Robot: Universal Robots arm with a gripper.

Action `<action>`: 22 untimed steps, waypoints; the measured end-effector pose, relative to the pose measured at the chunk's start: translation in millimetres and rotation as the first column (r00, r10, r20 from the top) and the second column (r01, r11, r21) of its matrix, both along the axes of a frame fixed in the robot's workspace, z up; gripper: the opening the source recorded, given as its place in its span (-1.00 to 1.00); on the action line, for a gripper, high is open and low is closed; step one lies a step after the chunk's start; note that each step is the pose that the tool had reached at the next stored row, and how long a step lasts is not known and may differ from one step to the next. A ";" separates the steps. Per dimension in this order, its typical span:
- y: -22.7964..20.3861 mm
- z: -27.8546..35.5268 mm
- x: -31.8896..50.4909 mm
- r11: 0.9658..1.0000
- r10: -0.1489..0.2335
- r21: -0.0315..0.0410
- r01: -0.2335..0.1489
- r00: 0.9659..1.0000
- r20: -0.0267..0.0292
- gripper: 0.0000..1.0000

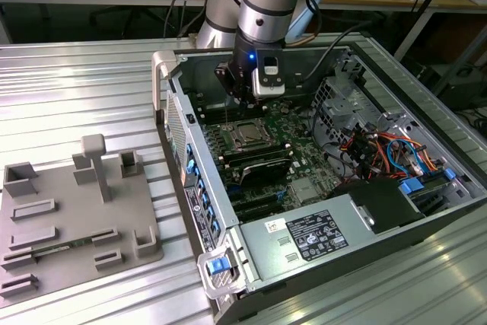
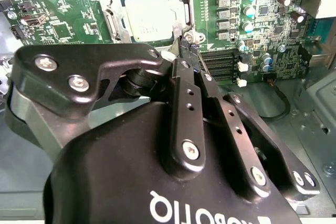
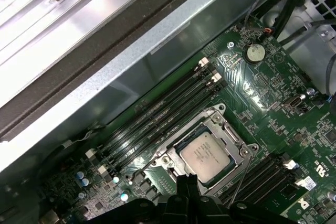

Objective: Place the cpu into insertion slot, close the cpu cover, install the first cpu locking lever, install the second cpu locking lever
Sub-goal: 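Install the first cpu locking lever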

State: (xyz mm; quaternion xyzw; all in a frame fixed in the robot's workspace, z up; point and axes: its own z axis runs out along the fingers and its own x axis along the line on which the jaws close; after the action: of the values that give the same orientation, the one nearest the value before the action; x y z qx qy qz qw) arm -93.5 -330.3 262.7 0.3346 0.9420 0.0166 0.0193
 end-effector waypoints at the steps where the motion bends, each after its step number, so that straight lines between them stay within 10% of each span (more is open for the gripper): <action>1: -0.7 0.0 -0.2 1.000 0.000 0.000 0.000 1.000 0.000 -0.79; 12: -4.9 0.0 -7.0 0.998 0.066 0.000 -0.066 0.998 0.000 -0.79; 22: -4.9 -0.2 -31.1 0.992 0.122 0.000 -0.122 0.992 0.000 -0.79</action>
State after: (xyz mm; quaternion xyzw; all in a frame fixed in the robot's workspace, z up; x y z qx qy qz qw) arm -124.6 -335.1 262.5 0.2762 0.9608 0.0178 0.0182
